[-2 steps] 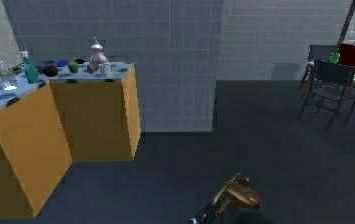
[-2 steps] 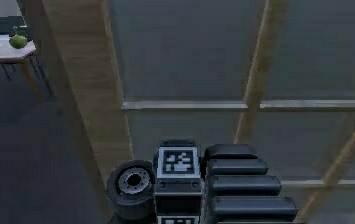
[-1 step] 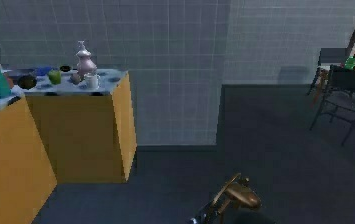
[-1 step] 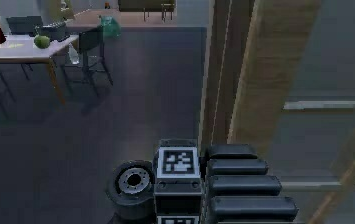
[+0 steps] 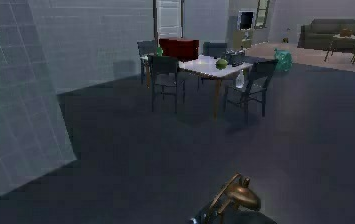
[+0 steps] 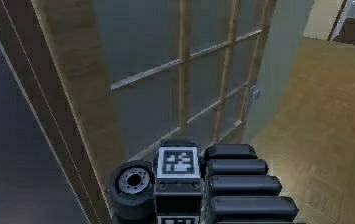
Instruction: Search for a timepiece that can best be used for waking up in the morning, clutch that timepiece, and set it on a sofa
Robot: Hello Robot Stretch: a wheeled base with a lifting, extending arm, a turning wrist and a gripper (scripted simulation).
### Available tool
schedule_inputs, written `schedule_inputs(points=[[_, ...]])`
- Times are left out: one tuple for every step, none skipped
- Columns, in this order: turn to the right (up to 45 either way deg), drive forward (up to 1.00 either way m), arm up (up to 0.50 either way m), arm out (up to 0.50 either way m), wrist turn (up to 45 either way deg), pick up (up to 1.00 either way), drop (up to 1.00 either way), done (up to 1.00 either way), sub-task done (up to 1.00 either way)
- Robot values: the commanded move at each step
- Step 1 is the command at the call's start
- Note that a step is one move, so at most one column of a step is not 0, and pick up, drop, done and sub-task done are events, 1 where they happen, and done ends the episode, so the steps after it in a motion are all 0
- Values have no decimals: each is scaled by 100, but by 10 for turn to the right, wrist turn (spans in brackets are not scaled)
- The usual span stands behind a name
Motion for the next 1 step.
schedule_inputs(points=[[240,0,0,0,0,0,0,0,0]])
